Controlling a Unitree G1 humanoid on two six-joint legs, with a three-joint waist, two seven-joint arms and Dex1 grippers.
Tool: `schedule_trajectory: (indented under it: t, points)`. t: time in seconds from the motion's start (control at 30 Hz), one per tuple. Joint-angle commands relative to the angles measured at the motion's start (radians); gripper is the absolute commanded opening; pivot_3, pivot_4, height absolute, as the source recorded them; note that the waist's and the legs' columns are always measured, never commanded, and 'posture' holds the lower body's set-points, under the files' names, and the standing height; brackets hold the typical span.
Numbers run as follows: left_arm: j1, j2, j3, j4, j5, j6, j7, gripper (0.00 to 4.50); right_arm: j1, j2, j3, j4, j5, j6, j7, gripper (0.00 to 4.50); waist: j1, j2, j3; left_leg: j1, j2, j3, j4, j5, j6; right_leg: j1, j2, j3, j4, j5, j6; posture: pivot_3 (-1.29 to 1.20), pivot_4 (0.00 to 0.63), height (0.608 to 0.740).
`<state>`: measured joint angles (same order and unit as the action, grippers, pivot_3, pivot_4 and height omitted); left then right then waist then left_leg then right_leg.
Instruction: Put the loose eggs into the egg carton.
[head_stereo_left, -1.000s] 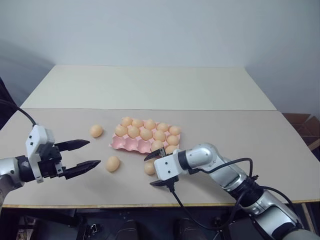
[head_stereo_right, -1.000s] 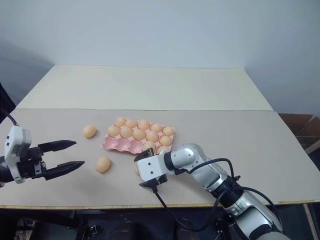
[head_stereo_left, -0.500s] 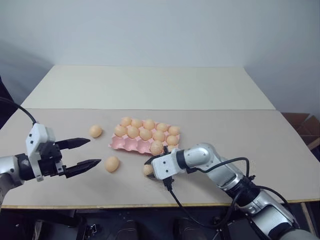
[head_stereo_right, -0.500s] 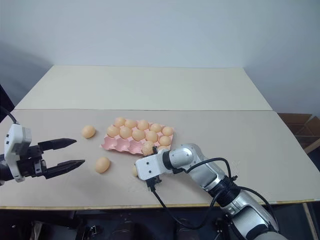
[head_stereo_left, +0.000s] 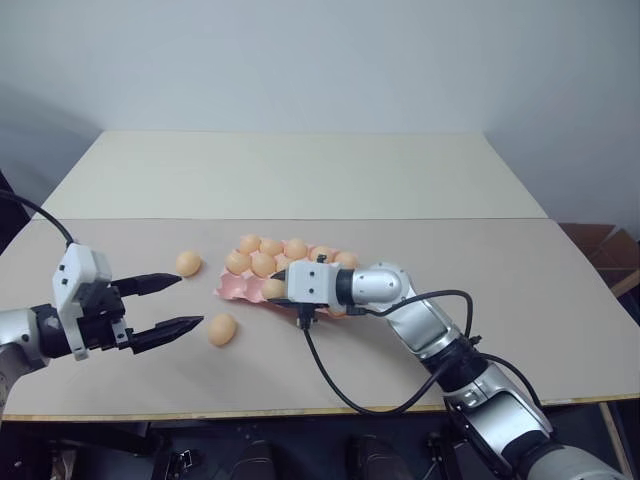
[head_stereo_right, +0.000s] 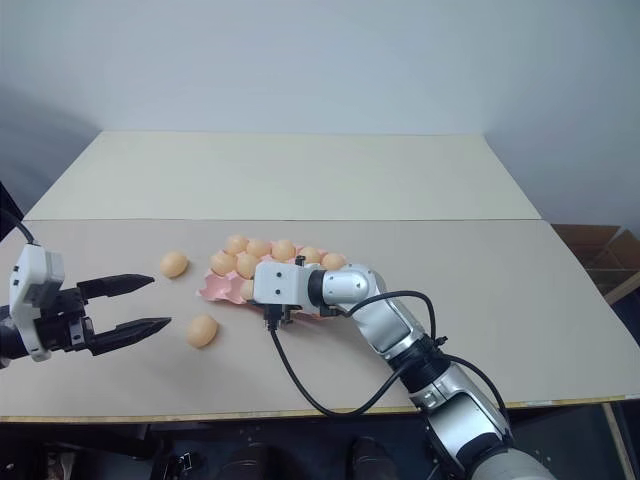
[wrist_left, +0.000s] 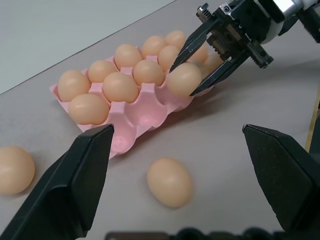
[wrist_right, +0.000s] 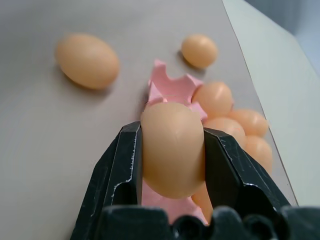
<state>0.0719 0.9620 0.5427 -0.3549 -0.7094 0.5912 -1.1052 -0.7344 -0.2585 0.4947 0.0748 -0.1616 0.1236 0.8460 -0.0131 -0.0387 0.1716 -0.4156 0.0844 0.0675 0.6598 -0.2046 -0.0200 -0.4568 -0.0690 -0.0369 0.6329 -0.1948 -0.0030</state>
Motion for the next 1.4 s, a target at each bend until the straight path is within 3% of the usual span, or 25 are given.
schedule_trajectory:
  t: [0.03, 0.2, 0.43, 0.6, 0.9, 1.2, 1.4]
  points:
    - [-0.006, 0.006, 0.015, -0.029, -0.012, -0.004, 0.006, 4.5, -0.022, 0.006, -0.013, -0.029, -0.006, -0.019, -0.006, 2.83, 0.0, 0.0, 0.0, 0.0, 0.0, 0.0, 0.0, 0.0, 0.0, 0.0, 0.0, 0.0, 0.0, 0.0, 0.0, 0.0, 0.15, 0.74]
    - [0.002, 0.003, 0.019, -0.037, -0.017, -0.003, 0.008, 4.5, -0.017, -0.011, -0.06, -0.099, 0.037, 0.02, 0.017, 4.48, 0.0, 0.0, 0.0, 0.0, 0.0, 0.0, 0.0, 0.0, 0.0, 0.0, 0.0, 0.0, 0.0, 0.0, 0.0, 0.0, 0.15, 0.74]
    - [-0.021, 0.018, -0.004, -0.012, -0.012, -0.012, -0.017, 4.5, 0.016, -0.129, -0.228, -0.274, 0.24, 0.169, 0.129, 4.48, 0.004, 0.0, 0.0, 0.0, 0.0, 0.0, 0.0, 0.0, 0.0, 0.001, -0.001, 0.0, 0.0, 0.0, 0.0, 0.0, 0.15, 0.74]
    - [-0.056, 0.027, -0.014, 0.025, -0.006, -0.014, -0.029, 4.5, 0.12, -0.31, -0.405, -0.399, 0.458, 0.291, 0.258, 4.48, 0.011, 0.0, 0.0, 0.0, 0.0, 0.0, 0.0, 0.0, 0.0, 0.001, -0.001, 0.0, -0.001, 0.0, 0.0, 0.0, 0.15, 0.74]
    - [-0.072, 0.057, -0.017, 0.086, 0.013, -0.027, -0.068, 4.5, 0.393, -0.623, -0.661, -0.451, 0.686, 0.39, 0.426, 4.48, 0.016, 0.0, 0.0, 0.001, 0.0, 0.0, 0.0, 0.0, 0.0, 0.001, -0.001, 0.0, -0.001, -0.003, -0.005, 0.0, 0.15, 0.74]
    - [-0.06, 0.054, -0.027, 0.09, 0.021, -0.017, -0.069, 4.5, 0.455, -0.661, -0.681, -0.492, 0.73, 0.402, 0.383, 4.48, 0.017, 0.0, 0.0, 0.002, 0.0, 0.0, 0.0, 0.0, 0.0, 0.001, -0.001, 0.001, -0.001, -0.004, -0.006, 0.0, 0.15, 0.74]
    - [-0.036, 0.07, -0.111, 0.022, 0.071, 0.093, 0.049, 4.5, 0.461, -0.667, -0.683, -0.498, 0.737, 0.394, 0.366, 4.48, 0.023, 0.0, 0.0, 0.0, -0.001, 0.001, 0.0, 0.0, 0.0, 0.001, -0.002, 0.001, -0.003, -0.004, -0.005, 0.0, 0.15, 0.74]
